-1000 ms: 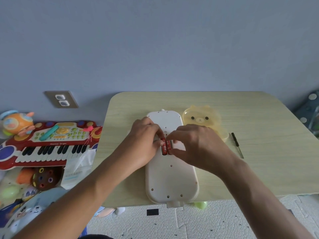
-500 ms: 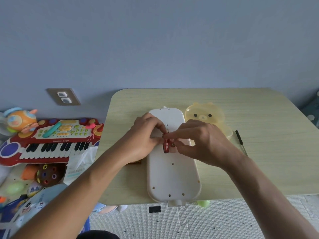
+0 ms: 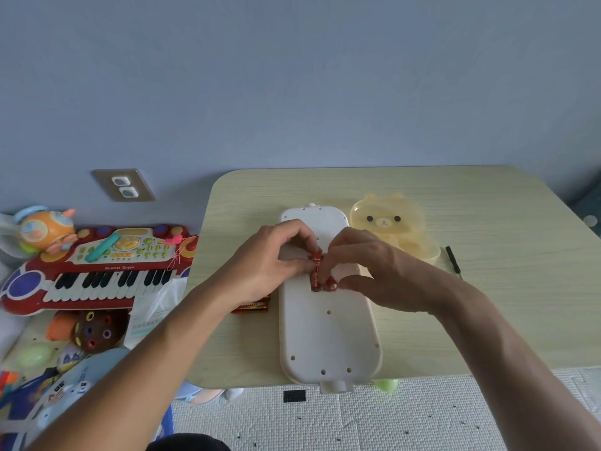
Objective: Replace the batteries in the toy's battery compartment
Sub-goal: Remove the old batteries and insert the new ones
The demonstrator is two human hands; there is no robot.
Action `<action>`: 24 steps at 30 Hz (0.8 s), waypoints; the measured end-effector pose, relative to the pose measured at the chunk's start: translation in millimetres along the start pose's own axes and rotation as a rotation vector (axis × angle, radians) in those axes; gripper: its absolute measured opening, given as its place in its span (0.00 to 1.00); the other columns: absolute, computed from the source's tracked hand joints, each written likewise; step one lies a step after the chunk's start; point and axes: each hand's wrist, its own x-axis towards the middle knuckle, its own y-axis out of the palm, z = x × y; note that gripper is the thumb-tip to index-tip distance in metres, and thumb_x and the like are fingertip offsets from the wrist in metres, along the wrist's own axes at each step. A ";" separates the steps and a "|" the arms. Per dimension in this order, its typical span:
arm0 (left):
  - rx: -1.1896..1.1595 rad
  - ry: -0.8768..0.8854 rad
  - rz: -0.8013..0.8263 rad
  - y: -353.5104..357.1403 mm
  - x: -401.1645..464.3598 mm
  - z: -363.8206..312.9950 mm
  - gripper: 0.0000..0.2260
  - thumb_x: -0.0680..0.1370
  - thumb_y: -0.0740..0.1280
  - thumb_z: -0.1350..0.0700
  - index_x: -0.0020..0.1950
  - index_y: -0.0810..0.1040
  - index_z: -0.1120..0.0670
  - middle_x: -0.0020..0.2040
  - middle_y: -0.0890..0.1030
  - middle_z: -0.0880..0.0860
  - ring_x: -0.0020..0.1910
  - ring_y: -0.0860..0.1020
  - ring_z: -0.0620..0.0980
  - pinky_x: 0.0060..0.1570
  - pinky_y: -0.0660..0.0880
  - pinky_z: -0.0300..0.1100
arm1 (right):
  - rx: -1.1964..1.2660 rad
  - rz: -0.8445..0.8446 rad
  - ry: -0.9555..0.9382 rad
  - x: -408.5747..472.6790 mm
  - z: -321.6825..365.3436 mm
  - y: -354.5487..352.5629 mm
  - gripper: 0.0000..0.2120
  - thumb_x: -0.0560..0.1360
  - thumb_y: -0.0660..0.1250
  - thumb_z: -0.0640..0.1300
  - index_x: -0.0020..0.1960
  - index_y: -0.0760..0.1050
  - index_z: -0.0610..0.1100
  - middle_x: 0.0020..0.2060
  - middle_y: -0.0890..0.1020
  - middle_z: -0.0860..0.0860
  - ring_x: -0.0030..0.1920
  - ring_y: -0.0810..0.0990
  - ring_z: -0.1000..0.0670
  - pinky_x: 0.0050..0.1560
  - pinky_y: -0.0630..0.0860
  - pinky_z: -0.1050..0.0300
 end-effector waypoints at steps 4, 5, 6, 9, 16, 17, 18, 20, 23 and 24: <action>0.004 0.005 0.001 0.7 0.1 -0.4 0.06 0.75 0.75 0.59 0.49 0.80 0.51 0.49 0.85 0.44 0.53 0.80 0.40 0.53 0.71 0.28 | -0.014 0.111 0.066 5.1 0.2 -3.1 0.15 0.76 0.71 0.39 0.51 0.81 0.61 0.55 0.70 0.57 0.63 0.69 0.49 0.67 0.69 0.49; 0.005 0.003 -0.002 1.1 0.4 0.0 0.06 0.75 0.75 0.59 0.49 0.80 0.51 0.49 0.85 0.44 0.53 0.80 0.40 0.53 0.71 0.27 | -0.004 0.113 0.054 6.1 -0.2 -3.8 0.13 0.75 0.72 0.41 0.51 0.82 0.60 0.55 0.70 0.57 0.63 0.70 0.50 0.67 0.69 0.50; 0.006 0.002 -0.003 1.4 0.6 0.1 0.06 0.75 0.75 0.59 0.49 0.80 0.51 0.49 0.85 0.44 0.53 0.80 0.40 0.52 0.71 0.27 | 0.015 0.102 0.028 7.0 -0.4 -4.5 0.12 0.75 0.73 0.42 0.51 0.82 0.59 0.55 0.72 0.57 0.62 0.71 0.51 0.67 0.69 0.52; -0.006 0.005 -0.003 2.2 2.1 -0.9 0.07 0.74 0.76 0.58 0.49 0.81 0.51 0.48 0.84 0.45 0.52 0.81 0.40 0.52 0.71 0.28 | 0.110 0.014 -0.033 7.9 -3.9 -3.3 0.09 0.74 0.73 0.38 0.51 0.84 0.50 0.52 0.77 0.52 0.55 0.75 0.56 0.59 0.70 0.65; -0.008 -0.063 -0.003 0.3 2.9 -6.3 0.07 0.73 0.76 0.57 0.48 0.83 0.48 0.47 0.86 0.45 0.51 0.81 0.40 0.61 0.74 0.44 | 0.484 -0.319 0.071 1.5 -11.1 1.3 0.05 0.77 0.68 0.31 0.51 0.80 0.36 0.47 0.86 0.45 0.50 0.83 0.43 0.53 0.79 0.50; -0.006 -0.071 0.000 -0.2 4.0 -8.5 0.06 0.73 0.76 0.57 0.47 0.83 0.49 0.47 0.86 0.45 0.51 0.82 0.40 0.60 0.74 0.44 | 0.566 -0.366 0.082 -1.3 -9.3 -1.9 0.05 0.77 0.68 0.30 0.51 0.80 0.35 0.47 0.86 0.42 0.51 0.84 0.42 0.54 0.80 0.52; -0.014 -0.080 -0.005 -0.7 5.7 -11.1 0.06 0.73 0.77 0.58 0.46 0.83 0.50 0.46 0.86 0.46 0.50 0.82 0.41 0.59 0.75 0.43 | 0.634 -0.415 0.097 -5.3 -7.2 -6.5 0.04 0.77 0.69 0.30 0.51 0.79 0.34 0.47 0.86 0.40 0.51 0.85 0.42 0.52 0.80 0.54; -0.068 -0.079 -0.034 0.2 10.9 -21.1 0.06 0.73 0.76 0.60 0.46 0.82 0.52 0.45 0.86 0.48 0.47 0.83 0.42 0.53 0.76 0.40 | 0.662 -0.533 0.143 -14.7 -5.1 -17.4 0.04 0.76 0.70 0.32 0.51 0.80 0.36 0.44 0.87 0.41 0.48 0.85 0.44 0.47 0.78 0.57; -0.118 -0.057 -0.108 11.1 27.4 -41.1 0.06 0.73 0.76 0.58 0.47 0.82 0.51 0.42 0.86 0.49 0.43 0.84 0.43 0.46 0.75 0.39 | 0.514 -0.698 0.241 -27.6 -12.4 -29.6 0.05 0.76 0.72 0.36 0.51 0.81 0.42 0.40 0.88 0.48 0.43 0.85 0.51 0.42 0.77 0.59; -0.107 -0.056 -0.124 17.7 34.5 -46.9 0.06 0.73 0.76 0.57 0.46 0.82 0.50 0.42 0.86 0.48 0.42 0.83 0.43 0.44 0.74 0.39 | 0.454 -0.726 0.281 -30.4 -16.8 -31.0 0.06 0.76 0.72 0.38 0.52 0.81 0.45 0.39 0.88 0.50 0.42 0.85 0.52 0.42 0.77 0.59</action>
